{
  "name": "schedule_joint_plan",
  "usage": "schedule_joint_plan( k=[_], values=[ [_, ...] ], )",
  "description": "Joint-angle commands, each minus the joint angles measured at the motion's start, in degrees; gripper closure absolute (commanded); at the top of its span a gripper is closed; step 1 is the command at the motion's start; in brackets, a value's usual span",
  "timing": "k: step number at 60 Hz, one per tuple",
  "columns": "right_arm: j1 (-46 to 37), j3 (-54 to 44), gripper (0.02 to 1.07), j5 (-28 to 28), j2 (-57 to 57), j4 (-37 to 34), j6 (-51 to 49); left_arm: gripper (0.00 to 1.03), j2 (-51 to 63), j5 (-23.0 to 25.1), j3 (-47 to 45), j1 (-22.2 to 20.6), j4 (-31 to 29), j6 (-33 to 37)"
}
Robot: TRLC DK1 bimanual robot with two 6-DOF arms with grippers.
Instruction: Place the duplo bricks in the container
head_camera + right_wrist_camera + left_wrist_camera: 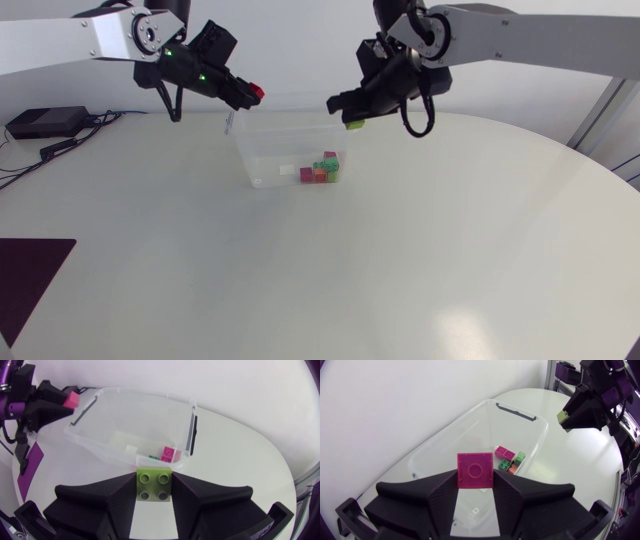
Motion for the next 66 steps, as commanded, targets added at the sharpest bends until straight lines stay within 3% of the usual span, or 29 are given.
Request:
schedule_joint_plan(
  k=[1,7,11,12,15,20,30,38,44,49,51,58,66],
  values=[
    [0.62,5.22,0.8,0.21,3.21,0.08,-0.59,0.67,3.59,0.82,1.89,0.22,2.72,-3.36],
    [0.97,10.49,0.8,0.48,6.55,-0.1,-0.42,0.63,6.4,-0.24,1.89,0.04,6.59,-5.21],
    [1.41,12.95,0.8,0.92,7.95,-0.18,-0.5,0.51,7.81,-3.31,1.89,-0.13,8.88,-6.62],
    [1.5,13.39,0.8,0.92,8.22,-0.18,-0.5,0.36,8.16,-4.72,1.89,-0.22,9.84,-7.23],
    [1.76,14.54,0.8,0.92,8.83,-0.18,-0.59,0.01,8.6,-7.27,1.8,-0.31,11.07,-8.64],
    [1.85,15.94,0.8,1.0,9.8,0.25,-0.85,0.03,6.93,-8.67,0.48,0.04,12.57,-10.31],
    [2.12,18.14,0.79,2.06,11.99,2.63,-2.44,0.03,-4.06,-10.7,-7.96,-0.31,21.09,-11.89],
    [2.2,23.15,0.76,2.94,16.56,2.72,-2.7,0.03,-12.32,-11.93,-11.21,-1.01,21.88,-14.09],
    [2.2,31.59,0.56,4.08,24.12,-1.5,-3.14,0.03,-19.26,-12.54,-13.84,-1.54,18.37,-15.58],
    [2.56,36.51,0.14,4.26,27.64,-5.63,-3.4,0.03,-24.09,-13.6,-17.62,-1.98,17.93,-15.23],
    [2.56,36.95,0.06,4.34,27.73,-6.16,-3.4,0.03,-25.85,-13.77,-18.77,-1.98,17.58,-15.14],
    [2.64,34.49,0.06,4.7,24.91,-5.81,-3.23,0.03,-31.3,-14.04,-22.81,-1.54,16.43,-14.44],
    [2.29,23.15,0.06,5.93,15.77,-0.54,-3.4,0.03,-39.39,-16.41,-30.98,-1.63,17.14,-10.48]
  ],
)
